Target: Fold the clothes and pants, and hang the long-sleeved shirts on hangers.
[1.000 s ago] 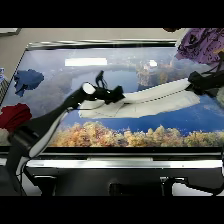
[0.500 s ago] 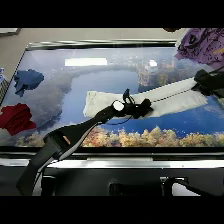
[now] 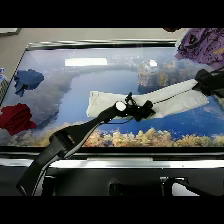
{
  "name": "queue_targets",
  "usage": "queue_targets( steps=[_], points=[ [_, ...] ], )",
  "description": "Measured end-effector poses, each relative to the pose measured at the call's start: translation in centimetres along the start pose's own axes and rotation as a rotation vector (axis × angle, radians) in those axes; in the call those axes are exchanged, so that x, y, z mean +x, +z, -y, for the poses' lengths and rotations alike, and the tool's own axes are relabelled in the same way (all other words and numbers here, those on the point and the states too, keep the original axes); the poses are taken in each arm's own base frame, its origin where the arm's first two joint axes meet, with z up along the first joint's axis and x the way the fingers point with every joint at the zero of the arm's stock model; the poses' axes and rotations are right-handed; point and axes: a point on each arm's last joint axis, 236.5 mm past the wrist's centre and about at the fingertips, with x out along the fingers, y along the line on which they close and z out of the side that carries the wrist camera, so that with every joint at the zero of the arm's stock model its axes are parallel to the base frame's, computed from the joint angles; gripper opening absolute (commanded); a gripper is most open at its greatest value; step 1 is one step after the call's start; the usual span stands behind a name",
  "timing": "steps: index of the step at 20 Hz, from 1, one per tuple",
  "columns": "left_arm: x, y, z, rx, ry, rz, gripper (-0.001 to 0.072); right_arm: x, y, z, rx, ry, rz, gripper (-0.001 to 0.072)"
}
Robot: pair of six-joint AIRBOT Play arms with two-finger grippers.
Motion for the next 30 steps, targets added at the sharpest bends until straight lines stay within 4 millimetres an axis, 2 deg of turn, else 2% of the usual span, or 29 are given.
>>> queue_targets(
  steps=[2, 4, 5, 7, 10, 13, 14, 16, 18, 19, 22, 26, 30],
  points=[
    [-3.3, 1.6, 0.7, 0.096, 0.063, -0.01, 0.0011, 0.0, 0.0, -0.2, 0.012, 0.009, 0.002, 0.003],
    [-8.6, 4.2, 1.6, 0.209, 0.161, 0.011, 0.0013, 0.0, 0.0, -1.5, 0.028, 0.063, 0.001, 0.003],
    [-11.9, 5.7, 1.9, 0.266, 0.222, 0.033, 0.0014, -0.1, 0.0, -2.4, 0.038, 0.098, 0.0, 0.003],
    [-19.8, 8.9, 2.7, 0.353, 0.354, 0.103, 0.0015, -0.1, -0.3, -4.8, 0.049, 0.164, -0.008, 0.003],
    [-32.8, 12.3, 3.5, 0.416, 0.548, 0.254, 0.0015, 0.4, -1.8, -9.8, 0.031, 0.24, -0.03, 0.003],
    [-45.1, 13.5, 4.3, 0.443, 0.703, 0.416, 0.0016, 1.3, -4.2, -16.0, -0.005, 0.294, -0.043, 0.003],
    [-48.6, 13.5, 4.4, 0.443, 0.741, 0.465, 0.0016, 1.8, -5.3, -18.1, -0.017, 0.307, -0.047, 0.003],
    [-53.9, 13.2, 4.6, 0.436, 0.792, 0.538, 0.0017, 3.1, -7.4, -21.9, -0.034, 0.331, -0.06, 0.003],
    [-57.7, 12.9, 4.1, 0.415, 0.836, 0.586, 0.0017, 4.7, -9.8, -25.3, -0.041, 0.353, -0.082, 0.003],
    [-59.1, 12.7, 3.8, 0.403, 0.853, 0.598, 0.0017, 5.6, -10.8, -26.7, -0.042, 0.363, -0.093, 0.003],
    [-61.8, 12.3, 3.0, 0.366, 0.886, 0.623, 0.0017, 8.2, -13.7, -30.5, -0.038, 0.396, -0.116, 0.0031],
    [-63.0, 12.1, 2.4, 0.346, 0.905, 0.63, 0.0017, 11.4, -15.8, -33.5, -0.009, 0.431, -0.132, 0.0031],
    [-63.3, 12.1, 1.9, 0.337, 0.914, 0.627, 0.0018, 13.9, -16.8, -34.6, 0.029, 0.446, -0.154, 0.0032]
  ],
)
